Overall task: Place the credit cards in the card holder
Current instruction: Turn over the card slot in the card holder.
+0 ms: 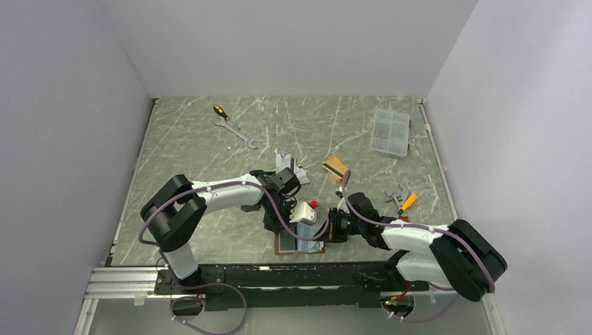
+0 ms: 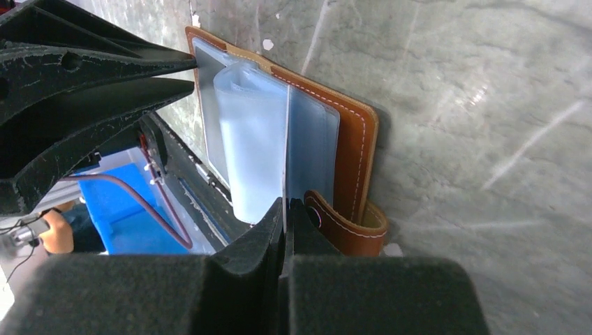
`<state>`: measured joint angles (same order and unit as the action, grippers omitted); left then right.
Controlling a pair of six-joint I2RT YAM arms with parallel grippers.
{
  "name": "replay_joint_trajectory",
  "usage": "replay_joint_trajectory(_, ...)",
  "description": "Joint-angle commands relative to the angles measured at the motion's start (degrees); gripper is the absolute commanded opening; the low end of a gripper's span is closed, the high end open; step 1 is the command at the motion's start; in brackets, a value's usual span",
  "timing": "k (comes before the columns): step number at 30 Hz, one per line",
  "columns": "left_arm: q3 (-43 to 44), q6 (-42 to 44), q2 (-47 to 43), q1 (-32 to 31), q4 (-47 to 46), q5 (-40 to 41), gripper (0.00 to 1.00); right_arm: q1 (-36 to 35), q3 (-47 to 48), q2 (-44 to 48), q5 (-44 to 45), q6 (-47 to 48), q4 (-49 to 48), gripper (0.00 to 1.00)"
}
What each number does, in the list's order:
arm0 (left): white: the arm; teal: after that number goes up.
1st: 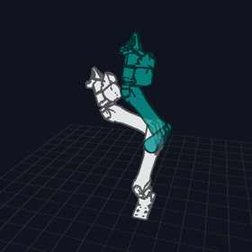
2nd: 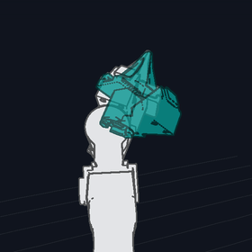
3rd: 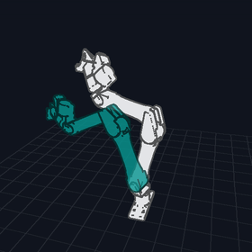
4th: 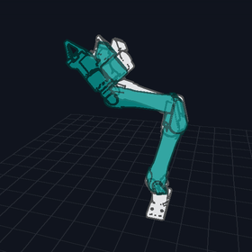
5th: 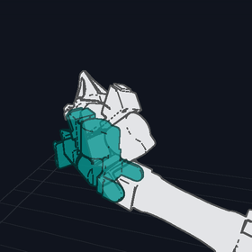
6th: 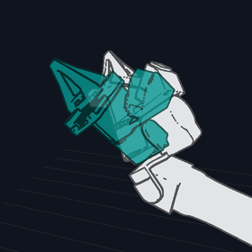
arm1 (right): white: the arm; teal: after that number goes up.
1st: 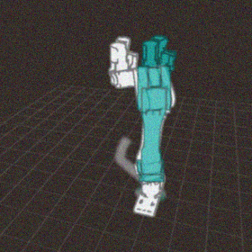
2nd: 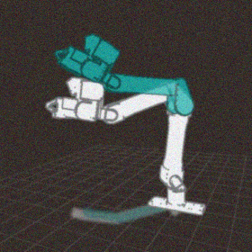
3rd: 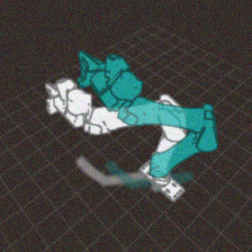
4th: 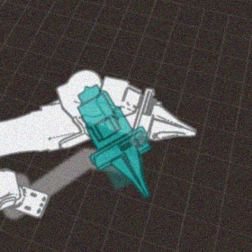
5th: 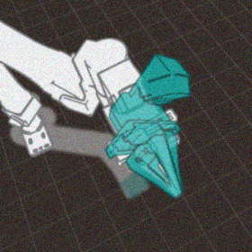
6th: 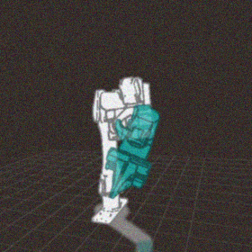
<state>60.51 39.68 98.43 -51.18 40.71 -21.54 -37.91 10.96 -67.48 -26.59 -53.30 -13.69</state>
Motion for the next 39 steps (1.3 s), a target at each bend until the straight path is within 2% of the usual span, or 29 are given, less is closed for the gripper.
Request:
replay_joint_trajectory(1,2.3,1.0,-0.2,-0.4,1.5,-0.2,0.26,0.4,1.5,-5.2,-6.0,2.1,-3.5,0.0)
replay_joint_trajectory(6,2.1,1.2,-0.3,-0.5,1.6,0.1,0.26,1.5,1.7,-6.3,-9.7,3.0,-4.6,0.0)
replay_joint_trajectory(12,2.0,1.4,-0.3,-0.5,1.6,0.3,0.26,2.4,3.4,-3.2,-12.0,6.0,-1.5,0.0)
replay_joint_trajectory(24,1.8,1.4,-0.4,-0.5,1.6,0.7,0.25,2.7,4.7,0.3,-11.2,7.0,2.0,0.0)
replay_joint_trajectory(39,2.5,2.1,-2.0,-0.1,2.6,0.0,0.24,1.4,6.7,-1.0,-12.2,3.4,-2.9,0.0)
